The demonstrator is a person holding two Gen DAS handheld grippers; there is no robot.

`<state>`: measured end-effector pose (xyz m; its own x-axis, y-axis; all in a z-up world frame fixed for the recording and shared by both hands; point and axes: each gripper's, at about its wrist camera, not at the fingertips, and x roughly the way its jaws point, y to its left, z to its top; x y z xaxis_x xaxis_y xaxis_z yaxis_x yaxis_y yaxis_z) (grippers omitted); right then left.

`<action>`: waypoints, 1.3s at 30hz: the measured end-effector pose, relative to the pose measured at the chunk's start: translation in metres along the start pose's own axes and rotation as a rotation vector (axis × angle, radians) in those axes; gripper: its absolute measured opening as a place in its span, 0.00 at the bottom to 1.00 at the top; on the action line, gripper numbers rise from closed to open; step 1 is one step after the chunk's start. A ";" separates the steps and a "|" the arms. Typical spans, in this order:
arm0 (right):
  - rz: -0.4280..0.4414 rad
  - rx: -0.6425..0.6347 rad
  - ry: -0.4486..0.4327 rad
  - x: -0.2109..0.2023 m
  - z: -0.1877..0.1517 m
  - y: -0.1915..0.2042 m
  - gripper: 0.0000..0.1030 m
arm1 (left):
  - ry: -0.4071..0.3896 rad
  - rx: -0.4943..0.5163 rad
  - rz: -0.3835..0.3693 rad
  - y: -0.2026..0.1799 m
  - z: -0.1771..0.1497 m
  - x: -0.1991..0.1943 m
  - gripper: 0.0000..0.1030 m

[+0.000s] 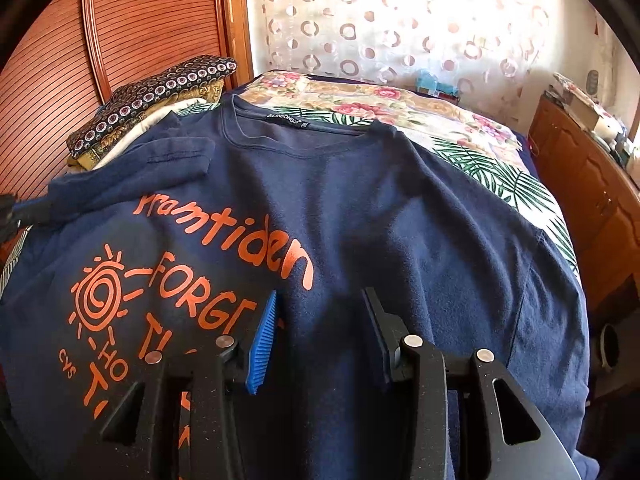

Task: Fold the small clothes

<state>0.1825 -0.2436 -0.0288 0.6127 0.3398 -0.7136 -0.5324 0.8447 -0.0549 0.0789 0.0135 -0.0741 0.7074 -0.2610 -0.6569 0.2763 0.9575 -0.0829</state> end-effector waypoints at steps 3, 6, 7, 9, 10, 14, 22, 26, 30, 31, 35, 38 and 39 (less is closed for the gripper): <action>-0.005 -0.001 0.000 0.000 0.000 0.000 0.42 | 0.007 0.006 0.004 -0.005 -0.009 -0.004 0.04; -0.008 -0.004 0.001 0.001 0.000 -0.001 0.43 | 0.012 0.011 0.009 -0.009 -0.015 -0.007 0.04; -0.007 -0.003 0.001 0.001 0.000 -0.002 0.43 | 0.014 0.014 0.011 -0.010 -0.016 -0.008 0.04; -0.007 -0.002 0.001 0.001 0.000 -0.002 0.44 | 0.011 0.012 0.005 -0.011 -0.018 -0.013 0.04; -0.009 -0.004 0.001 0.001 0.000 -0.002 0.44 | 0.009 0.009 0.002 -0.011 -0.019 -0.015 0.04; -0.016 -0.003 0.000 0.001 0.000 -0.003 0.45 | -0.011 0.019 -0.002 -0.015 -0.019 -0.026 0.04; -0.017 -0.004 0.000 0.000 0.000 -0.003 0.46 | -0.041 0.017 0.000 -0.017 -0.005 -0.027 0.35; -0.020 -0.007 0.000 0.000 0.001 -0.003 0.46 | -0.012 0.027 0.005 -0.020 0.001 -0.011 0.39; -0.020 -0.007 0.000 0.000 0.001 -0.004 0.47 | 0.050 0.010 -0.006 -0.019 0.002 0.013 0.39; -0.020 -0.007 0.000 0.000 0.001 -0.003 0.47 | 0.063 0.008 -0.014 -0.019 0.001 0.018 0.38; -0.020 -0.007 0.000 0.000 0.001 -0.003 0.47 | 0.111 0.010 0.013 -0.020 -0.001 0.035 0.29; -0.020 -0.007 -0.001 0.000 0.000 -0.003 0.47 | 0.115 0.006 -0.001 -0.019 -0.002 0.035 0.05; -0.021 -0.007 -0.001 0.000 0.001 -0.003 0.47 | 0.109 0.013 -0.002 -0.020 -0.003 0.033 0.04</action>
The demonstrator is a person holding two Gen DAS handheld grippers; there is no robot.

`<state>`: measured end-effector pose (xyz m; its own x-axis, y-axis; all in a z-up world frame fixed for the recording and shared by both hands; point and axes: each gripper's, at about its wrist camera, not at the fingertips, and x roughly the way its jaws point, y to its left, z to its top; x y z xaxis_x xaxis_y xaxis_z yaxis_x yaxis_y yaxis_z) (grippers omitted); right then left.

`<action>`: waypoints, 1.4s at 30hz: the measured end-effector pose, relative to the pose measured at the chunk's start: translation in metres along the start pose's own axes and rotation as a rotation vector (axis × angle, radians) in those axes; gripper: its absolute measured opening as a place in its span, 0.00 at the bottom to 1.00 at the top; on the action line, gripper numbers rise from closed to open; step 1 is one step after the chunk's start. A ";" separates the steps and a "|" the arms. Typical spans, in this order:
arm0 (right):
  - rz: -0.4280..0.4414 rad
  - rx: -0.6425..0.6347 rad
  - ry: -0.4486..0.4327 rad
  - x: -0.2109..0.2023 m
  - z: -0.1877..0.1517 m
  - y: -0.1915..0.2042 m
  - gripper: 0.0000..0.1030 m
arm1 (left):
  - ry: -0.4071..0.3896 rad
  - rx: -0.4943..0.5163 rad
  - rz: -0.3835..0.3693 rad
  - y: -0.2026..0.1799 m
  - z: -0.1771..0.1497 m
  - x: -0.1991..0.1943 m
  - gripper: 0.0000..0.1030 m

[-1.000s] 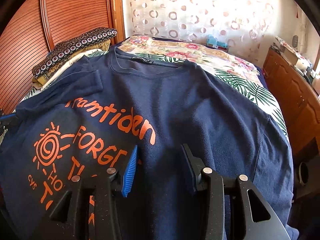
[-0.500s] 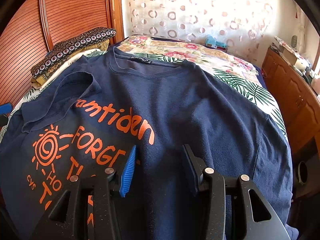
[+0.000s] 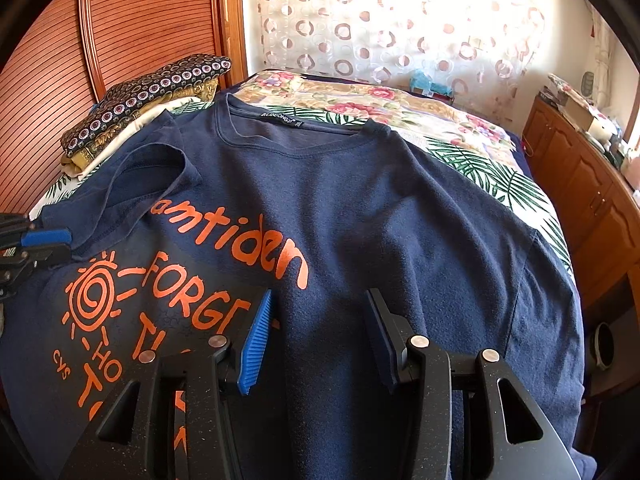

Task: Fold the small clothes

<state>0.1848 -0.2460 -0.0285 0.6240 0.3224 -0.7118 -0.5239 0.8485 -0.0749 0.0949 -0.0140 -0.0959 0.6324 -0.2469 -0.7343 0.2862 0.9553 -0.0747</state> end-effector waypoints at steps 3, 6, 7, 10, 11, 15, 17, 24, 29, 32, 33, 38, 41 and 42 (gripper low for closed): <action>0.001 0.001 0.000 0.000 0.000 0.000 0.47 | -0.059 0.016 -0.008 -0.007 -0.002 -0.019 0.04; 0.001 0.001 0.000 0.000 0.000 0.000 0.47 | -0.077 0.032 -0.030 -0.016 -0.007 -0.037 0.04; 0.000 0.001 0.000 0.000 0.000 0.000 0.47 | -0.077 0.037 -0.035 -0.018 -0.009 -0.040 0.04; 0.001 0.001 0.000 0.000 0.000 0.000 0.47 | -0.077 0.049 -0.022 -0.022 -0.012 -0.045 0.04; 0.000 0.001 -0.001 0.000 0.000 0.000 0.47 | -0.081 0.055 -0.013 -0.022 -0.012 -0.046 0.04; 0.000 0.001 -0.001 0.000 0.000 0.000 0.47 | -0.090 0.035 0.005 -0.019 -0.008 -0.048 0.13; 0.000 0.001 -0.001 0.000 0.000 -0.001 0.47 | -0.099 0.027 0.011 -0.016 -0.007 -0.048 0.16; -0.002 0.000 -0.001 0.000 0.000 -0.001 0.47 | -0.127 -0.011 0.020 -0.008 0.000 -0.048 0.58; -0.003 0.000 -0.001 0.000 0.000 -0.001 0.48 | -0.142 -0.025 0.024 -0.008 0.004 -0.048 0.79; -0.003 0.000 -0.001 0.000 0.000 -0.001 0.48 | -0.157 -0.040 0.040 -0.008 0.005 -0.050 0.79; -0.003 0.000 -0.001 0.000 0.000 -0.001 0.48 | -0.157 -0.045 0.038 -0.007 0.005 -0.050 0.79; 0.001 0.010 -0.003 -0.002 -0.001 -0.004 0.48 | -0.166 -0.046 0.045 -0.007 0.006 -0.051 0.79; 0.004 0.019 -0.034 -0.018 -0.007 -0.008 0.48 | -0.175 -0.051 0.041 -0.008 0.007 -0.054 0.79; 0.000 0.026 -0.046 -0.026 -0.009 -0.012 0.48 | -0.176 -0.051 0.039 -0.008 0.006 -0.054 0.79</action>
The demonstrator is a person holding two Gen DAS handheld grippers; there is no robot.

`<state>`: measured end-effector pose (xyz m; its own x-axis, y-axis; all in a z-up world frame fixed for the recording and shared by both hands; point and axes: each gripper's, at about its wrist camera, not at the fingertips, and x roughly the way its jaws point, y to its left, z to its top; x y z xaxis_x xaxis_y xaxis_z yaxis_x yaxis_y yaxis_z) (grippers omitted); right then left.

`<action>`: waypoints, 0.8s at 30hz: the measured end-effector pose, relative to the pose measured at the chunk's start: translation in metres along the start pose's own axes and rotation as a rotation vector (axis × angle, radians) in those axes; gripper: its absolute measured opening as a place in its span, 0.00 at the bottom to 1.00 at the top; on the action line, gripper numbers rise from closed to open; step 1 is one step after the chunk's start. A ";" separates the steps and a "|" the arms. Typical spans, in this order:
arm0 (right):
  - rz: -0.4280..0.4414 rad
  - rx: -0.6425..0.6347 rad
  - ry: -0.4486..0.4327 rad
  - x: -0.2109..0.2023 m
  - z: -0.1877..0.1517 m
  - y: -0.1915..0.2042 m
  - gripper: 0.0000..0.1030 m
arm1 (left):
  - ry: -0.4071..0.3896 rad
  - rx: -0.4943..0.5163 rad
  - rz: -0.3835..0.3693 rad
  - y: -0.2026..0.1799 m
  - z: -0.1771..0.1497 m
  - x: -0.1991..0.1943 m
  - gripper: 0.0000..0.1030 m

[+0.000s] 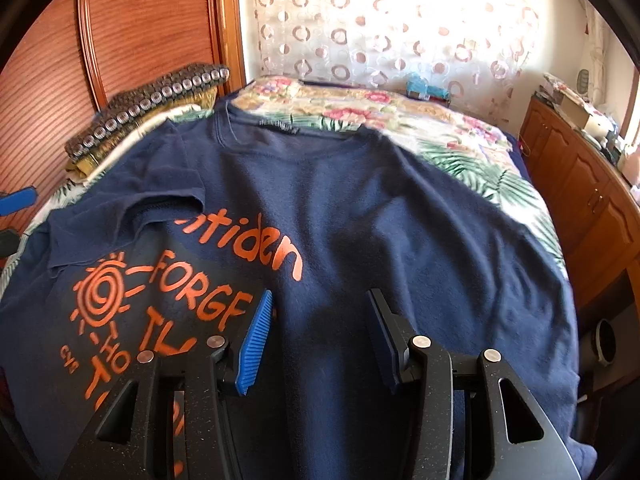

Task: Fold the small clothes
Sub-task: 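Move the right gripper to the shirt's other side edge and grasp it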

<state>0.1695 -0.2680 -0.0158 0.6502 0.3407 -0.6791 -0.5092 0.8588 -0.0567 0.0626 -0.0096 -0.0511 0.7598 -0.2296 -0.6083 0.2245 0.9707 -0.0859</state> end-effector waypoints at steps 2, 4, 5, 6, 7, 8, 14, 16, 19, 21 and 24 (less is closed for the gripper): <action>-0.015 0.018 -0.023 -0.017 -0.006 -0.011 0.48 | 0.001 0.003 0.000 -0.002 0.000 -0.001 0.79; -0.037 0.039 -0.035 -0.031 -0.014 -0.023 0.48 | 0.001 0.005 -0.004 -0.004 -0.001 0.000 0.79; -0.054 0.053 -0.041 -0.038 -0.018 -0.032 0.48 | 0.002 0.006 -0.006 -0.005 -0.001 0.001 0.79; -0.078 0.067 -0.047 -0.046 -0.024 -0.042 0.48 | 0.003 0.006 -0.009 -0.007 -0.001 0.001 0.79; -0.099 0.077 -0.050 -0.052 -0.028 -0.049 0.48 | 0.006 0.006 -0.011 -0.008 -0.002 0.003 0.79; -0.121 0.089 -0.052 -0.058 -0.033 -0.058 0.48 | 0.010 0.006 -0.015 -0.009 -0.002 0.005 0.79; -0.211 0.170 -0.035 -0.080 -0.064 -0.103 0.48 | 0.041 0.015 -0.030 -0.018 -0.006 0.016 0.79; -0.233 0.195 -0.021 -0.081 -0.073 -0.114 0.48 | 0.048 0.019 -0.034 -0.021 -0.007 0.019 0.79; -0.249 0.236 -0.002 -0.083 -0.086 -0.129 0.48 | 0.058 0.022 -0.039 -0.023 -0.009 0.021 0.79; -0.245 0.255 0.007 -0.082 -0.088 -0.132 0.48 | 0.063 0.024 -0.040 -0.025 -0.010 0.023 0.79; -0.232 0.273 0.025 -0.079 -0.089 -0.132 0.48 | 0.070 0.024 -0.047 -0.027 -0.010 0.026 0.79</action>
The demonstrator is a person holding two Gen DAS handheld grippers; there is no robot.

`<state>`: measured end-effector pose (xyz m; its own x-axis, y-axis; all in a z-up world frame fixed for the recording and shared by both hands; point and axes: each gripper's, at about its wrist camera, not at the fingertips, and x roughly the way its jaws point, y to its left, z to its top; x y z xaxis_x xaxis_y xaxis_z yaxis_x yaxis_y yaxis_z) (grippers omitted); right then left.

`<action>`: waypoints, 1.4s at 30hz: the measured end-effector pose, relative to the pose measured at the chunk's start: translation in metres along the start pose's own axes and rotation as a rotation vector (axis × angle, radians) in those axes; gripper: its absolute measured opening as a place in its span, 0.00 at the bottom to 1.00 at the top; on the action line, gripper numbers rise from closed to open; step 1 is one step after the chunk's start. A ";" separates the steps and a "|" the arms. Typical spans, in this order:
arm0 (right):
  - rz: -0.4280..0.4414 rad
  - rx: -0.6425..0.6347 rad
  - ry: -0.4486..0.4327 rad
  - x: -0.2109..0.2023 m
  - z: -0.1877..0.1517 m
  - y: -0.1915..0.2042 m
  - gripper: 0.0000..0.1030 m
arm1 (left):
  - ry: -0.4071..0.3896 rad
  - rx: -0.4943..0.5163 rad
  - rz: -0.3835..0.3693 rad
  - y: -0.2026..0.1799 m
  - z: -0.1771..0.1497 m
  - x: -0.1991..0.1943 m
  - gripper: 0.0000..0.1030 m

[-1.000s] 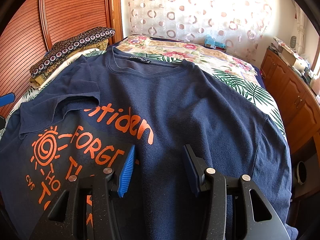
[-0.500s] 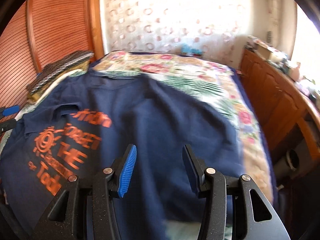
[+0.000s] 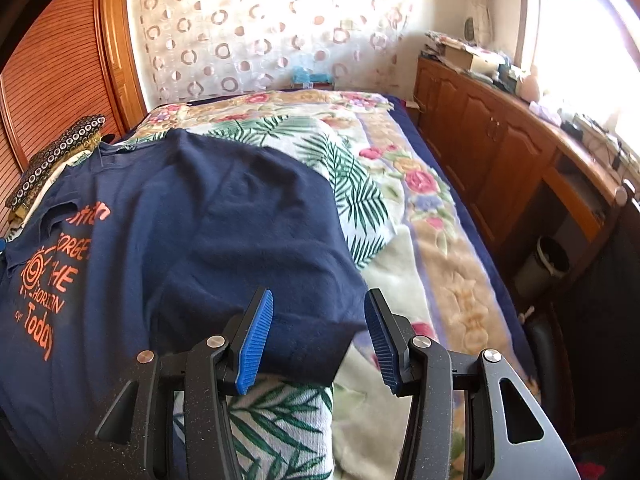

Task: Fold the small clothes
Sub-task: 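Move the right gripper to the shirt's other side edge and grasp it, then fold the grasped side over toward the shirt's center and open the right gripper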

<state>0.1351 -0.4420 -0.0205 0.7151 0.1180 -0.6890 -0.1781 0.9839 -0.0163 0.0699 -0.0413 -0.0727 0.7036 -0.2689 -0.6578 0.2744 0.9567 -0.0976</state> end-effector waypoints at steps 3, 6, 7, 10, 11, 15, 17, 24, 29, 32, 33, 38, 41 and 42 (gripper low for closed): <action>0.000 0.004 0.026 0.003 0.000 -0.003 0.52 | 0.005 0.005 -0.003 -0.002 0.000 0.001 0.79; 0.014 0.027 0.041 0.005 0.004 -0.005 0.53 | 0.007 0.007 -0.004 -0.003 -0.001 0.000 0.79; 0.021 0.037 0.045 0.007 0.006 -0.008 0.53 | 0.008 0.006 -0.003 -0.003 -0.001 0.000 0.79; 0.036 0.057 0.051 0.008 0.007 -0.009 0.53 | 0.010 0.000 -0.005 -0.002 -0.002 0.001 0.79; 0.042 0.063 0.050 0.008 0.006 -0.010 0.53 | 0.011 -0.002 -0.005 -0.002 -0.002 0.001 0.79; 0.074 0.076 0.054 0.004 0.000 -0.011 0.53 | 0.021 -0.010 -0.010 -0.001 -0.004 0.005 0.79; 0.086 0.082 0.052 0.004 -0.002 -0.014 0.53 | 0.025 -0.013 -0.013 -0.001 -0.005 0.007 0.79; 0.135 0.092 0.041 0.005 -0.005 -0.019 0.42 | 0.025 -0.013 -0.014 -0.002 -0.005 0.008 0.79; 0.067 0.010 0.031 0.000 -0.006 -0.010 0.29 | 0.019 -0.021 -0.007 -0.001 -0.005 0.006 0.79; 0.031 -0.043 0.022 -0.003 -0.003 -0.003 0.11 | 0.014 -0.024 -0.009 0.000 -0.006 0.005 0.79; 0.022 -0.055 0.017 -0.004 -0.002 -0.001 0.09 | 0.013 -0.025 -0.008 0.000 -0.007 0.005 0.79; 0.038 -0.088 -0.053 -0.016 0.011 0.014 0.07 | -0.001 -0.035 -0.001 0.002 -0.007 0.000 0.79; 0.074 -0.130 -0.114 -0.029 0.026 0.036 0.07 | -0.015 -0.045 0.002 0.005 -0.006 -0.004 0.79; 0.094 -0.151 -0.135 -0.034 0.032 0.046 0.07 | -0.020 -0.047 0.003 0.005 -0.006 -0.006 0.79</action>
<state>0.1239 -0.3967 0.0250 0.7728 0.2348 -0.5897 -0.3397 0.9378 -0.0718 0.0637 -0.0339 -0.0737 0.7174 -0.2674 -0.6433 0.2411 0.9616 -0.1308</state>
